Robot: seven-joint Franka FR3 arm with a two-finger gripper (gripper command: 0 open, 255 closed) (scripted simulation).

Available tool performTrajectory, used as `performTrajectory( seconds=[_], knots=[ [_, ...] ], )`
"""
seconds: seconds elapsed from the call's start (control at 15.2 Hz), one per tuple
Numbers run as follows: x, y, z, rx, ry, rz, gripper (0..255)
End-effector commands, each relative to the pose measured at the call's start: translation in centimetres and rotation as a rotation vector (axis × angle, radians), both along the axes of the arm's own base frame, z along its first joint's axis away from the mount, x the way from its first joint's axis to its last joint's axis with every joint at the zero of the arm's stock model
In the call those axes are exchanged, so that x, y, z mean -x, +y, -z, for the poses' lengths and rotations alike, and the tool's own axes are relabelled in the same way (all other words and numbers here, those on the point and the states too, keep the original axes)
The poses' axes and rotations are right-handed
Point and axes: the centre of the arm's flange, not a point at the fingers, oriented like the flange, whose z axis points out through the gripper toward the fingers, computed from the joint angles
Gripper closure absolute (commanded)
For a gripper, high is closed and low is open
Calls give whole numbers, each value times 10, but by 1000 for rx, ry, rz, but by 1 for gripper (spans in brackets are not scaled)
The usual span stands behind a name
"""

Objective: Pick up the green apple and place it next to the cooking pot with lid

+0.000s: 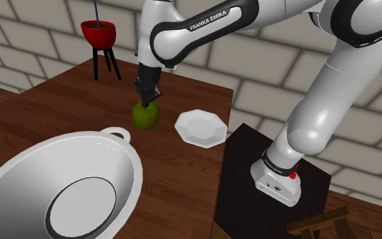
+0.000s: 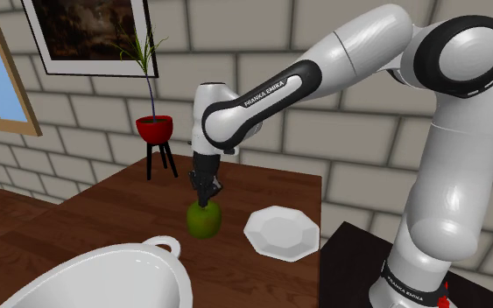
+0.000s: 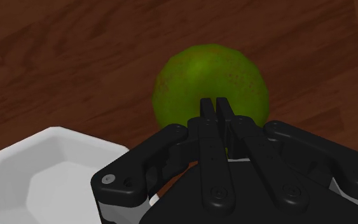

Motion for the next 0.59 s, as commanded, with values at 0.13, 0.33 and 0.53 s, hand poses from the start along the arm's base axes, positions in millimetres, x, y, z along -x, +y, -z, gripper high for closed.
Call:
performTrajectory(
  seconds=[0.13,0.33,0.53],
  knots=[
    [0,0,0,0,0,0,255],
    [0,0,0,0,0,0,0],
    [0,0,0,0,0,0,0]
  ],
)
